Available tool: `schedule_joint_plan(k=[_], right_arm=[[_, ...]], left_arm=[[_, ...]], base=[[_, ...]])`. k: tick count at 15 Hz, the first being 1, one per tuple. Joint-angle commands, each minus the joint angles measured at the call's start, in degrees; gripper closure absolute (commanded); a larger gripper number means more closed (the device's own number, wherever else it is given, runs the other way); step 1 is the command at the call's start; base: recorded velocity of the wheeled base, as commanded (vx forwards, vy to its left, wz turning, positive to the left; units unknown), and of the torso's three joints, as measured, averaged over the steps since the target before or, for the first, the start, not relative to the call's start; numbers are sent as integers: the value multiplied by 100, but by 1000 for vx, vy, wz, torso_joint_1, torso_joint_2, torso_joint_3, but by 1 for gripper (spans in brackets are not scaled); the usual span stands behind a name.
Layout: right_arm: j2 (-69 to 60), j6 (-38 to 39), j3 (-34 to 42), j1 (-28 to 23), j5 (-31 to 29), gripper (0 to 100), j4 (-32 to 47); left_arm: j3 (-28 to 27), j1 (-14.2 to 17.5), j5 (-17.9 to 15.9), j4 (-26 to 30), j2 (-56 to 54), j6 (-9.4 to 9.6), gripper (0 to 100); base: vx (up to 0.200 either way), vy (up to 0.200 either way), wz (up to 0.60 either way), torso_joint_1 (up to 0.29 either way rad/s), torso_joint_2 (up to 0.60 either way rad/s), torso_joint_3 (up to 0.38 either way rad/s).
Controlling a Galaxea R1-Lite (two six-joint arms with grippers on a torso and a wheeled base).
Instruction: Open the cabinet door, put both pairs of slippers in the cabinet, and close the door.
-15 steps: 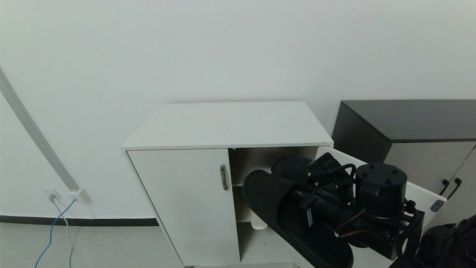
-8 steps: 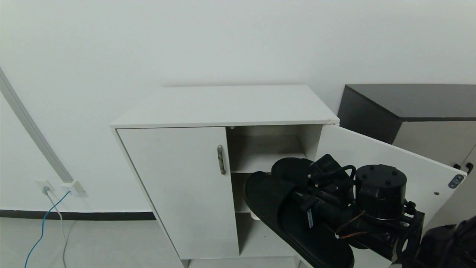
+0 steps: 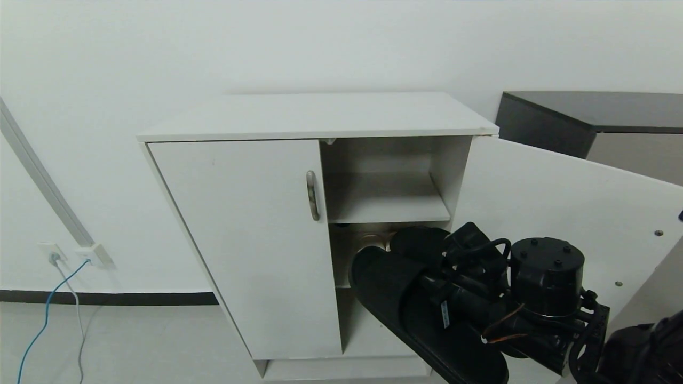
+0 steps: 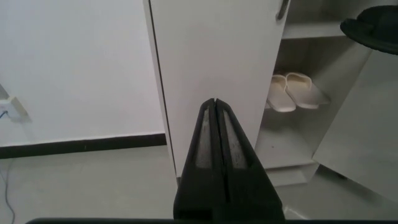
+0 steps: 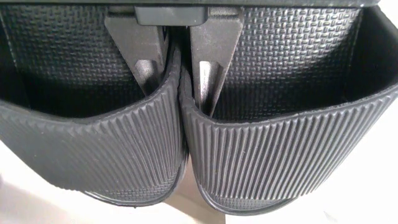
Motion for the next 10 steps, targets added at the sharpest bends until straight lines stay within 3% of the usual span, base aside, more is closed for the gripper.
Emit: schedule_joint_plan(k=[1,7,10], right_arm=[[24,-2,14,9,-1,100,-13],[24,-2,23,18,-1,100,-13],[32,-2,23,27,-1,100,-13]], left_arm=[[1,1,-2,0,7,0,100],[1,1,-2,0,7,0,100],[1,1,-2,0,7,0,100]], base=[[0,0,0,-95,466,369],[0,0,0,-39,417,370],[0,0,0,0,0,0]])
